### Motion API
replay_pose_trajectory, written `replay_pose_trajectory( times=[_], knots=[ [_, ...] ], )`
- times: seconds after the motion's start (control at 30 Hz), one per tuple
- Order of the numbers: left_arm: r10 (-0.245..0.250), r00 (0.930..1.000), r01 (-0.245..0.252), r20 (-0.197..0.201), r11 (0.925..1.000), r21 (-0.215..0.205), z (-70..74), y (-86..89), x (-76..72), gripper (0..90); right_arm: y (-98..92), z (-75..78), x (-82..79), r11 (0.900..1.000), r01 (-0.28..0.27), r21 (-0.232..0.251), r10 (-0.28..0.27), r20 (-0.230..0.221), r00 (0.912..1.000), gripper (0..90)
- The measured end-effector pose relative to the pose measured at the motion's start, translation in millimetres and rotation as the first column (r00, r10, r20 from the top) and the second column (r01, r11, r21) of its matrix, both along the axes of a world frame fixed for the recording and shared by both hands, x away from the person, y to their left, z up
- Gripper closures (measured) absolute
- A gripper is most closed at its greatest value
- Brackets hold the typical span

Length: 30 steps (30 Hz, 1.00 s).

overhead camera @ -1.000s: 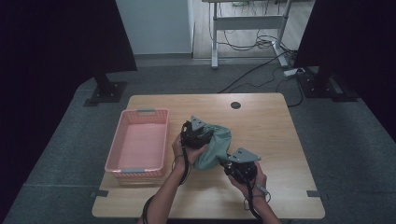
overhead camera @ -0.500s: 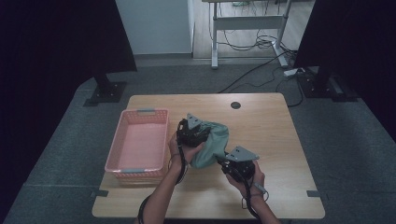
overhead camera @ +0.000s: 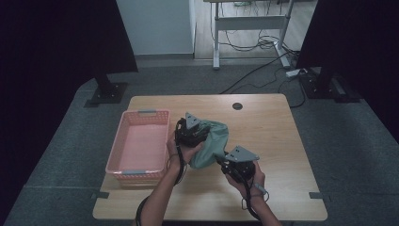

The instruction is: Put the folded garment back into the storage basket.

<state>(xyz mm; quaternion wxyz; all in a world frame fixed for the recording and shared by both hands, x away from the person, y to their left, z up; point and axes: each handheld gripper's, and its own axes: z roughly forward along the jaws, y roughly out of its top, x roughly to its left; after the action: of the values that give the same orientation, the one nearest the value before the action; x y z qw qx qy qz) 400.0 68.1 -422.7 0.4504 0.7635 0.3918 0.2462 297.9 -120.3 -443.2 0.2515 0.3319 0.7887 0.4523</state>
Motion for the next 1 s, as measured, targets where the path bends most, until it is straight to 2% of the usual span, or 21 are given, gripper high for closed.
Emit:
replay_pose_trajectory(
  times=[0.5,1.0],
  knots=[
    [-0.004,0.9999,0.004,0.011,1.0000,0.006,7.6,9.9,2.2,64.6,11.4,5.0,1.7,1.000,0.004,-0.002,-0.004,0.011,0.9999,69.7],
    [0.016,0.9997,-0.016,0.016,0.9997,0.018,14.0,29.1,4.2,64.6,28.8,9.2,7.0,1.000,-0.011,-0.001,0.011,0.015,0.9998,69.7]
  ],
)
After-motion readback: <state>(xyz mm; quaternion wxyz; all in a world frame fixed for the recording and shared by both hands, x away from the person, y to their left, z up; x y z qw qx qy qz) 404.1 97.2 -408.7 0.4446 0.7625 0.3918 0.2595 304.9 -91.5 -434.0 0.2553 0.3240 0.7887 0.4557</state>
